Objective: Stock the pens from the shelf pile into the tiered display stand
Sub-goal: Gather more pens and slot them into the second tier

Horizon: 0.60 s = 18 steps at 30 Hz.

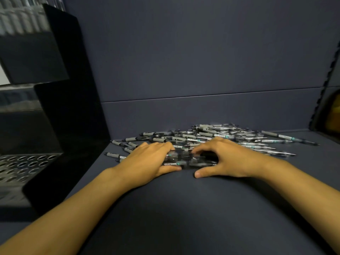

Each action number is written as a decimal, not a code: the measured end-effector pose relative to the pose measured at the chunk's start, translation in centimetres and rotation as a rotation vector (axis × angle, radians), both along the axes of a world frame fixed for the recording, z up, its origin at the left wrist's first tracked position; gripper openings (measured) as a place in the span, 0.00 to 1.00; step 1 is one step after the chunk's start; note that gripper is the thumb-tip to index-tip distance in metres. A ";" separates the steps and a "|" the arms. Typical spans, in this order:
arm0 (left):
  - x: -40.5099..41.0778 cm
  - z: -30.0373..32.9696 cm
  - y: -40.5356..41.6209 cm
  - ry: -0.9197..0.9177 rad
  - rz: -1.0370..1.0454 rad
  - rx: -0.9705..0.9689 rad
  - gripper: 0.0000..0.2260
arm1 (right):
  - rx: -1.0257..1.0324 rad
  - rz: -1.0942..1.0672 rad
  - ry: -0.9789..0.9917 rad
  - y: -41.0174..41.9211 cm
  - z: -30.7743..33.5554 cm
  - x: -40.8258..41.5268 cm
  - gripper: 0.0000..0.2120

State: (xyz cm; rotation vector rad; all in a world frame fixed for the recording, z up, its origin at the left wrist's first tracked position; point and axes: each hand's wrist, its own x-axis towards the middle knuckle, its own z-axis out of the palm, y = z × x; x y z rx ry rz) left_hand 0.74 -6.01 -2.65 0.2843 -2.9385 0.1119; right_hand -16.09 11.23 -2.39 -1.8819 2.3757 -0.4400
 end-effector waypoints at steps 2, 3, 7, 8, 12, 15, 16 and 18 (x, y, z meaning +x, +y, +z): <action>0.0 -0.1 -0.1 0.025 -0.010 -0.023 0.21 | -0.037 -0.021 0.004 0.3 0.2 -0.3 0.30; 0.0 -0.1 -0.3 0.037 -0.013 -0.031 0.21 | -0.073 -0.025 -0.012 0.4 0.4 -0.3 0.28; 0.1 -0.2 -0.6 0.164 -0.025 0.062 0.20 | -0.244 -0.071 -0.063 0.4 0.8 0.1 0.23; 0.1 -0.1 -0.7 0.205 -0.022 0.097 0.19 | -0.320 -0.091 -0.090 0.4 0.9 0.3 0.23; 0.0 1.4 -0.7 0.408 -0.002 0.330 0.18 | -0.629 -0.123 -0.390 0.6 1.6 0.9 0.26; -0.7 2.3 1.4 0.663 -0.037 0.677 0.09 | -0.716 -0.051 -0.565 0.4 2.3 2.0 0.32; -1.1 2.4 2.5 0.708 -0.054 0.781 0.05 | -0.730 -0.019 -0.624 0.3 2.5 2.6 0.34; -2.0 2.4 4.9 0.753 -0.108 0.983 0.04 | -0.752 0.040 -0.746 -0.2 2.9 4.0 0.34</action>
